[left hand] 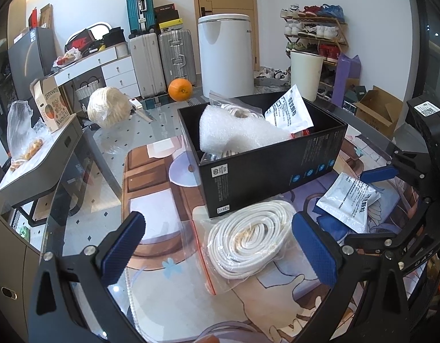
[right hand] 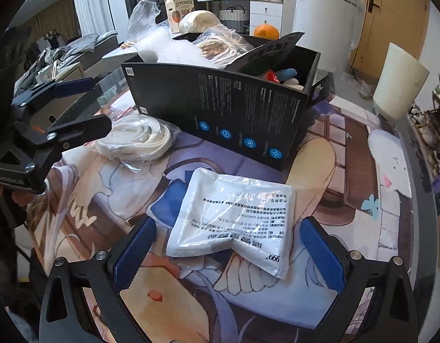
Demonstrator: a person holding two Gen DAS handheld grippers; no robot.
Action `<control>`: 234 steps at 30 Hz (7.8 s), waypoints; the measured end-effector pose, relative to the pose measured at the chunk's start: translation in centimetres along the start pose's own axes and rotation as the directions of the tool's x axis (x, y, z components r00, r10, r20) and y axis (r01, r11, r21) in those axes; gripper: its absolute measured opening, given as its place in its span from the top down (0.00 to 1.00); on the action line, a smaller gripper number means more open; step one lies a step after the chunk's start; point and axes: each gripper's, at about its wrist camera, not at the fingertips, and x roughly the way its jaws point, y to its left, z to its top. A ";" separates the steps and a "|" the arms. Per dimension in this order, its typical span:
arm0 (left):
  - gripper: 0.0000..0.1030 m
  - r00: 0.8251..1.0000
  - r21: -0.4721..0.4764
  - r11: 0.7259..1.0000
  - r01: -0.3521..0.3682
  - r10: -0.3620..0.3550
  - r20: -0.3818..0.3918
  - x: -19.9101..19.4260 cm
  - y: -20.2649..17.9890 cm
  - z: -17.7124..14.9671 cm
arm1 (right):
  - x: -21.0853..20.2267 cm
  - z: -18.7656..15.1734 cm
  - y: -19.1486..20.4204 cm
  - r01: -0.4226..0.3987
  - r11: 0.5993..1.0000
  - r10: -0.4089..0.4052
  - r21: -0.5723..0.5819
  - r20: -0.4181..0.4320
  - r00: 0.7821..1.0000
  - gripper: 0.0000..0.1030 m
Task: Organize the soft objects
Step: 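Move the right gripper onto the second white printed packet and close, then grasp the bagged coil of white cable with the left gripper, then carry the packet and cable coil over the black box with both grippers, then lower the packet and cable coil into the box and open both grippers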
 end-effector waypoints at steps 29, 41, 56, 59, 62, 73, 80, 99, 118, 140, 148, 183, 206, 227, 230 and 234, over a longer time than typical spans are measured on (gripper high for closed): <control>0.00 0.994 0.023 0.997 0.068 -0.066 -0.084 1.4 -1.2 -0.6 | -0.4 -0.4 -1.3 0.029 0.999 -0.031 0.035 0.039 0.999 0.19; 0.00 0.991 0.013 0.997 0.082 -0.080 -0.104 1.8 -1.1 -0.6 | -0.9 -0.5 -1.2 0.012 1.000 -0.012 -0.008 0.057 0.998 0.42; 0.00 0.972 -0.015 0.997 0.073 -0.075 -0.221 4.4 -2.0 -0.8 | -0.9 -0.6 -1.3 0.010 1.000 -0.009 -0.018 0.061 0.998 0.42; 0.00 0.971 -0.029 0.997 0.065 -0.070 -0.229 4.8 -1.9 -0.7 | -0.9 -0.6 -1.3 0.010 1.000 -0.009 -0.018 0.061 0.998 0.42; 0.00 0.971 -0.045 0.998 0.054 -0.063 -0.231 5.1 -1.6 -0.6 | -0.9 -0.6 -1.3 0.010 1.000 -0.008 -0.017 0.062 0.998 0.42; 0.35 0.980 -0.056 0.997 0.061 -0.070 -0.186 4.2 -1.3 -0.6 | -1.0 -0.6 -1.3 0.013 1.000 -0.012 -0.020 0.064 0.998 0.42; 0.55 0.984 -0.044 0.996 0.074 -0.080 -0.158 3.1 -1.1 -1.0 | -1.0 -0.6 -1.2 0.012 1.000 -0.010 -0.025 0.064 0.998 0.42; 0.56 0.997 -0.058 0.996 0.073 -0.075 -0.029 -1.4 -1.4 -1.0 | -4.1 -0.6 -0.5 -0.006 0.999 0.013 -0.039 0.163 0.987 0.42; 0.56 0.994 -0.104 0.993 0.057 -0.047 0.101 -3.8 0.5 4.5 | -8.9 5.5 -1.7 0.006 1.000 0.002 -0.023 0.325 0.946 0.43; 0.56 0.994 -0.168 0.985 0.040 -0.022 0.109 -2.3 4.4 7.2 | -8.0 11.4 -4.0 -0.028 1.000 0.029 -0.007 0.369 0.929 0.42; 0.56 0.997 -0.164 0.986 0.029 -0.016 0.078 -0.8 4.5 8.2 | -6.5 13.1 -4.8 -0.047 0.999 0.048 -0.012 0.341 0.939 0.42; 0.56 0.994 -0.041 0.993 0.109 -0.110 -0.015 4.5 0.9 10.0 | 0.5 12.9 -4.7 -0.066 0.985 0.085 -0.160 0.118 0.989 0.23; 0.36 0.992 -0.034 0.991 0.127 -0.127 -0.006 4.4 1.3 9.3 | -2.5 10.8 -6.0 -0.016 0.994 0.034 -0.107 0.173 0.984 0.19; 0.21 0.996 -0.126 0.988 0.084 -0.087 -0.022 6.1 2.4 9.2 | -2.9 9.7 -6.6 -0.018 0.998 0.028 -0.054 0.185 0.982 0.19; 0.21 0.996 -0.127 0.989 0.078 -0.082 -0.026 6.2 2.2 9.0 | -3.0 9.3 -6.5 -0.020 0.999 0.028 -0.040 0.192 0.981 0.19; 0.21 0.996 -0.136 0.987 0.088 -0.091 -0.014 5.2 2.1 8.9 | -3.5 8.7 -6.2 -0.021 0.999 0.027 -0.030 0.206 0.978 0.17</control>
